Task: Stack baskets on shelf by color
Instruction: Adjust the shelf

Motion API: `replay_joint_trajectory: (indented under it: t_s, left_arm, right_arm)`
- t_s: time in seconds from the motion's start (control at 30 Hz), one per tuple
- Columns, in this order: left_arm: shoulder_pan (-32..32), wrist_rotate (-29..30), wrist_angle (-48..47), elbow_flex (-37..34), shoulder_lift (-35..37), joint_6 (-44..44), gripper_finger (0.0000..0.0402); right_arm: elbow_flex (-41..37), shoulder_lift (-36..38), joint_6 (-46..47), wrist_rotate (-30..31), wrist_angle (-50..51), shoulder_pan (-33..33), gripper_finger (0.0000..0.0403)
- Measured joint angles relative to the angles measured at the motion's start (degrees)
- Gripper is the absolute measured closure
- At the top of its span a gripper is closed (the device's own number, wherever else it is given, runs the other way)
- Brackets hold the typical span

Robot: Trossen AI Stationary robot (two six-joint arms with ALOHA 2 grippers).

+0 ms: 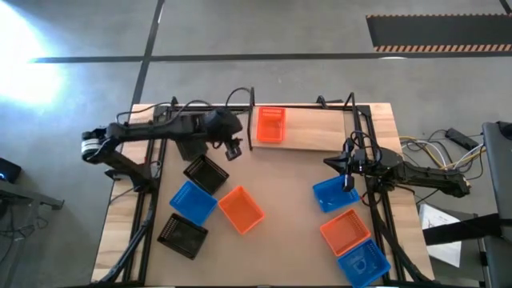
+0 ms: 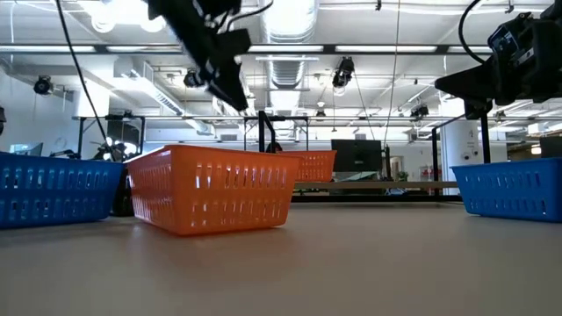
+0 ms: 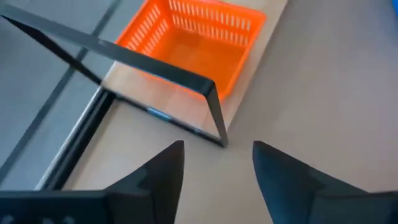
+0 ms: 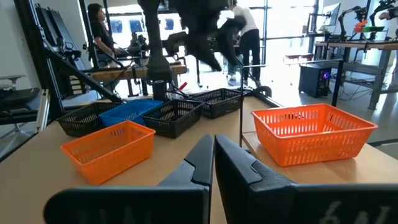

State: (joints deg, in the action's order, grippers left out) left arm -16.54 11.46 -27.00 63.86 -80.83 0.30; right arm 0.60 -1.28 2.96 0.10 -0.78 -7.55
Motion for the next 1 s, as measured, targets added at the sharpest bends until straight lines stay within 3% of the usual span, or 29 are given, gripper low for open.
replay_joint_trajectory:
  t_s: [0.2,0.4,0.6,0.9,1.0]
  left_arm:
    - [-0.28,-1.52,35.19,-18.51,-0.41,0.20,0.0187]
    - [-0.26,-1.59,54.17,-25.14,-3.50,0.00,0.0197]
    - [-0.20,-2.24,59.74,-25.95,-5.30,-0.02,0.0252]
    - [0.98,-2.34,59.58,-25.95,-5.69,-1.14,0.0379]
    - [1.65,-2.23,59.58,-25.95,-5.68,-1.69,0.0394]
  right_arm:
    - [-0.01,0.02,0.00,0.00,0.00,0.02,0.0394]
    - [-0.02,0.02,0.00,0.00,-0.02,0.02,0.0394]
    - [-0.01,0.00,0.00,0.00,-0.01,0.02,0.0394]
    - [0.00,0.00,0.00,0.00,0.00,0.02,0.0394]
    - [0.00,0.00,0.00,0.00,0.00,0.01,0.0394]
